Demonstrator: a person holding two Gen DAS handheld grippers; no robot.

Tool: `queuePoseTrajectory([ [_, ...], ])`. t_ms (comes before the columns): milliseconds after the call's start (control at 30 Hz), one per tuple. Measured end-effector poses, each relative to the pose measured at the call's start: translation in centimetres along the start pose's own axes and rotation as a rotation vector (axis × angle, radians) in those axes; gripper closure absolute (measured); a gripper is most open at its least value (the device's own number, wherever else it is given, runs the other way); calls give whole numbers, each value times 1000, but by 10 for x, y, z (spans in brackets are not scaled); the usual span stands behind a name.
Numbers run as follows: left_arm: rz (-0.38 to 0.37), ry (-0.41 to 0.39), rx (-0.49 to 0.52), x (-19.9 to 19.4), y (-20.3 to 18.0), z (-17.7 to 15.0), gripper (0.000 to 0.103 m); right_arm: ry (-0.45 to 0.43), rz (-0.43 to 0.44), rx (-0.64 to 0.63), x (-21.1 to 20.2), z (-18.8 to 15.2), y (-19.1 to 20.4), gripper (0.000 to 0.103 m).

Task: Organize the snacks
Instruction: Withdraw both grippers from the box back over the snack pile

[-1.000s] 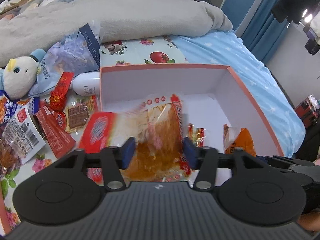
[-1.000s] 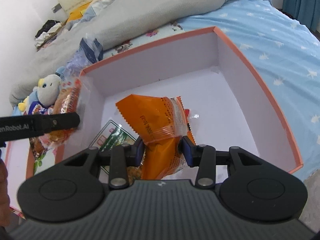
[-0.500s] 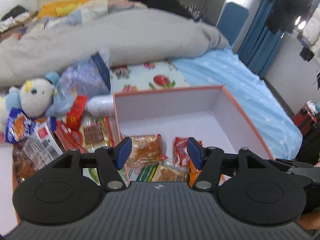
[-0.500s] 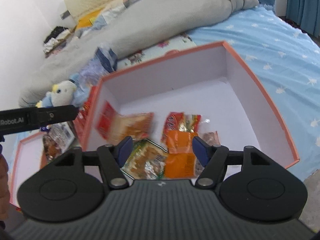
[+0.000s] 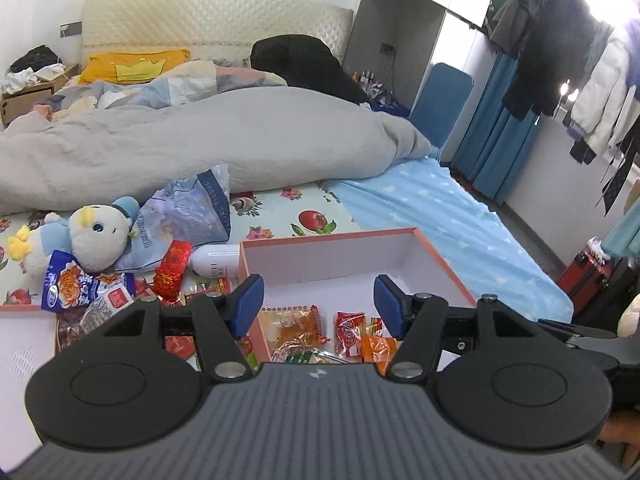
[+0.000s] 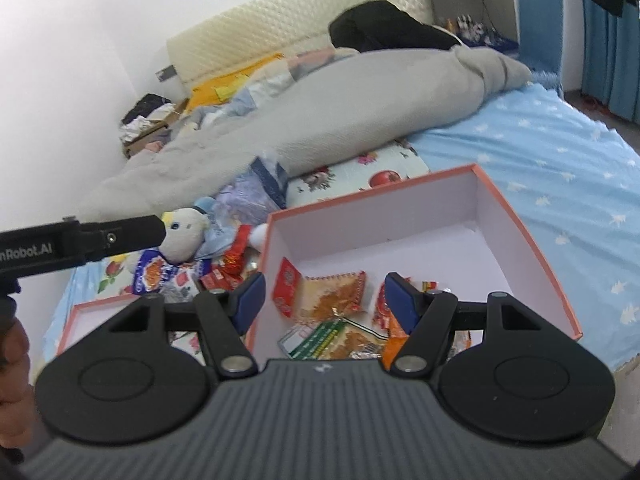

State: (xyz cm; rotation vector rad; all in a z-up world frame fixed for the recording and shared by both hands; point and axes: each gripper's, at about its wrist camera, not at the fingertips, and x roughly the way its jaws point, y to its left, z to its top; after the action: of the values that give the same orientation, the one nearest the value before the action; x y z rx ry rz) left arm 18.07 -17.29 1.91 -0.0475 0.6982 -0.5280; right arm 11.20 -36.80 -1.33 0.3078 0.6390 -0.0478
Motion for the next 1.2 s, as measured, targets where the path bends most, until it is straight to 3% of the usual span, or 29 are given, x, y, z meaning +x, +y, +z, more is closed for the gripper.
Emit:
queuePoseTrajectory([
  [567,42,-55,-20,-79,42,-48,36,-61,22,-61,-32,-31,58,35],
  [1200,143,-39,-113,-109,104,-115,36,-19,102,-150,-18,-88,114,35],
])
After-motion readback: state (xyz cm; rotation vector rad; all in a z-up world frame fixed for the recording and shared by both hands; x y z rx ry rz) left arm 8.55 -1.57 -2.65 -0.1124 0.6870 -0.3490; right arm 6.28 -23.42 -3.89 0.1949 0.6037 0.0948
